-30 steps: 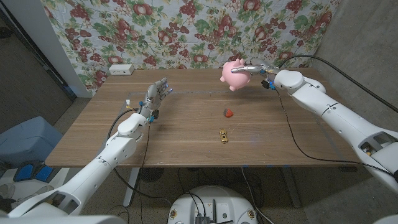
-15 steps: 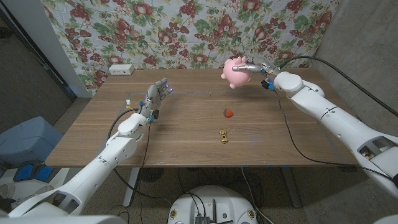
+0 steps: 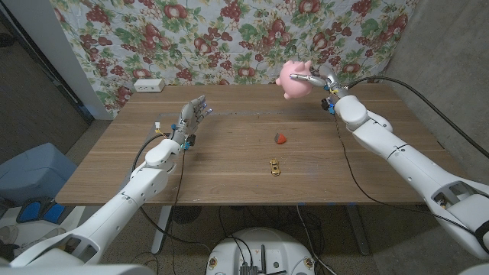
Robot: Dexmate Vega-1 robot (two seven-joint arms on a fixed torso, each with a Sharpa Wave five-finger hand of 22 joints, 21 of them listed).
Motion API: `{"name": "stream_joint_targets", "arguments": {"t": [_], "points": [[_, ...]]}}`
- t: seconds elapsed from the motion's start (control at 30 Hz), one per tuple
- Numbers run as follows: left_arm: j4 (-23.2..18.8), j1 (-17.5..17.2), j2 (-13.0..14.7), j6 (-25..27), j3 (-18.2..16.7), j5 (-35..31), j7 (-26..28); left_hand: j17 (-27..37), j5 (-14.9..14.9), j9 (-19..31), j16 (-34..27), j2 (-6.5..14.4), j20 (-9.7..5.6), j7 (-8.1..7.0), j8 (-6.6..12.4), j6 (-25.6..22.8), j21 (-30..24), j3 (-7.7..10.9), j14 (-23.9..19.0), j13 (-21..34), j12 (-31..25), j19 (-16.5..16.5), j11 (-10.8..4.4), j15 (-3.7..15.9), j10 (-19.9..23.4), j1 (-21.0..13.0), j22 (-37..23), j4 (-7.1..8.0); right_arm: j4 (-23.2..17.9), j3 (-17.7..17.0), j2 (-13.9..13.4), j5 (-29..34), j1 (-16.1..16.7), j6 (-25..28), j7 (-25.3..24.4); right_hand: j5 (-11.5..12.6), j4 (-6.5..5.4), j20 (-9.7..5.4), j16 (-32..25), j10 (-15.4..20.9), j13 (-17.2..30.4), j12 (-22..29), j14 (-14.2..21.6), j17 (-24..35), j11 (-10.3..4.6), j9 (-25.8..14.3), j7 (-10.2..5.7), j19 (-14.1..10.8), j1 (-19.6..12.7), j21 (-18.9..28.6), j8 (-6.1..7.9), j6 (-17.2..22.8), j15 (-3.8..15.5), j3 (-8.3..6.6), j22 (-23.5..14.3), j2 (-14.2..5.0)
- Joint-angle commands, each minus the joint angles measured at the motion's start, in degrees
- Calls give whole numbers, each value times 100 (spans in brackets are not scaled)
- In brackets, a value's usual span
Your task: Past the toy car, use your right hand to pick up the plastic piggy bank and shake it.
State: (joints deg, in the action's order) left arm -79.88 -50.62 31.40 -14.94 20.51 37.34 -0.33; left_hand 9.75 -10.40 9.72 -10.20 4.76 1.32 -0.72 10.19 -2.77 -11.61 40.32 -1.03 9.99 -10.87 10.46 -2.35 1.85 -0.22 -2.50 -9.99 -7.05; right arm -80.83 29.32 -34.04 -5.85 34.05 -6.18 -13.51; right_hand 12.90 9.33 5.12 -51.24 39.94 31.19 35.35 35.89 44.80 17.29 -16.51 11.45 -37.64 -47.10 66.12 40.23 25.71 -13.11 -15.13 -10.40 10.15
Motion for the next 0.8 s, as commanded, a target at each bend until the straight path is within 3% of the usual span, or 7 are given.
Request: {"name": "stream_joint_targets", "arguments": {"t": [0.03, 0.47, 0.8], "points": [[6, 15, -4, 1, 10, -6, -11, 8, -4, 24, -4, 220, -3, 26, 20, -24, 26, 9, -1, 25, -14, 52, 11, 47, 24, 13, -18, -45, 168, -221, 345, 212, 272, -495, -1033, 2567, -16, -584, -1159, 2089, 1513, 811, 2130, 2523, -1953, -1163, -574, 594, -888, 33, 30, 2806, 2531, -1602, -5, -1244], [52, 48, -20, -10, 11, -4, -25, 7, -5, 24, -3, 219, -4, 25, 21, -27, 26, 9, 2, 25, -13, 53, 5, 50, 22, 13, -18, -46, 400, -296, 557, 233, 258, -732, -1349, 2574, -22, -603, -1147, 2091, 1502, 801, 2150, 2520, -1986, -1168, -592, 590, -870, 68, 22, 2806, 2531, -1618, -1, -1240], [90, 73, -37, -9, 15, -6, -22, 8, -5, 24, -4, 220, 1, 25, 20, -23, 25, 9, 0, 25, -14, 55, 4, 52, 23, 15, -18, -44, 300, -213, 345, 140, 168, -548, -820, 2577, -26, -609, -1143, 2087, 1526, 811, 2161, 2523, -1986, -1175, -598, 605, -854, 89, 16, 2801, 2526, -1622, 0, -1233]]}}
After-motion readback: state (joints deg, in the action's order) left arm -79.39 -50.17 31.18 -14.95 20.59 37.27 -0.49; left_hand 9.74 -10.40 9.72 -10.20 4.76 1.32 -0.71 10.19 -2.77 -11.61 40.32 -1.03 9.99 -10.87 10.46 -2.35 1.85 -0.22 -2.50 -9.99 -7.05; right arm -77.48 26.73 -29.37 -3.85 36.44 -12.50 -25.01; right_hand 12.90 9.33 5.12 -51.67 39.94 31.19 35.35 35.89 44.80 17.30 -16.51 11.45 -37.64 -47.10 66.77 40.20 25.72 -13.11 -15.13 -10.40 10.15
